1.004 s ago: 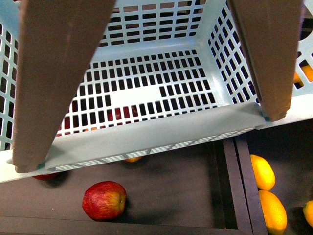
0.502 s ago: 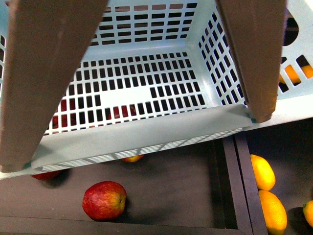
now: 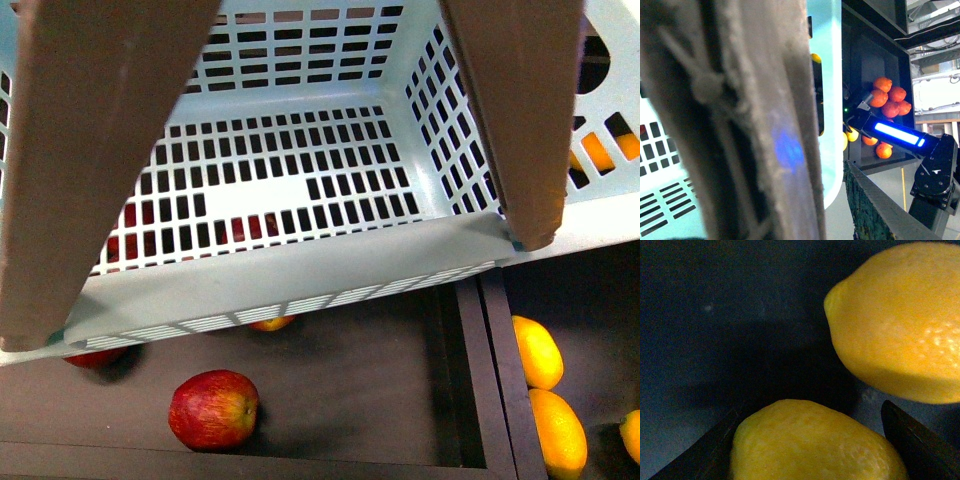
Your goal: Pick lemon and mango into basket
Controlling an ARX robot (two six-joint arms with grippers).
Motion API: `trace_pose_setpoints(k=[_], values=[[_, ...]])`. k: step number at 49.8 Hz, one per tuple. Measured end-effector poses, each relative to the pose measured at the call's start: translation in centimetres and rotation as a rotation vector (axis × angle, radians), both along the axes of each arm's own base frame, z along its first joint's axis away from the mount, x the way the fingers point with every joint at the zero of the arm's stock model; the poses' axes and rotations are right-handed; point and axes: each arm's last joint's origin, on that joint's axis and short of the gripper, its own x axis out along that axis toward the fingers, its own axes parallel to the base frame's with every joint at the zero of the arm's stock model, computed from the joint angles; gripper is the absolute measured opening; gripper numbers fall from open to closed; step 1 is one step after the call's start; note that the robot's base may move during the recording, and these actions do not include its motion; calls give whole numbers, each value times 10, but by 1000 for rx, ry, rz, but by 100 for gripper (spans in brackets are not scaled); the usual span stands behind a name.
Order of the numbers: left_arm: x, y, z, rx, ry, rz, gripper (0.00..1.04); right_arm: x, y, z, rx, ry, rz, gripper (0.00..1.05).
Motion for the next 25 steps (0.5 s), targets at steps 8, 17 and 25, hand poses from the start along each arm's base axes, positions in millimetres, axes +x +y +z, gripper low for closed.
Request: trace_pose_setpoints(k=[8,17,25], values=[[0,0,0,0,0,0,28,-18,1,10,38,-29,16,70],[0,0,0,-1,0,-1,28,-55,20,76,99,-187,140,70],[0,0,0,-2,2,-4,28,-101,54,144,200,-336,262,70]])
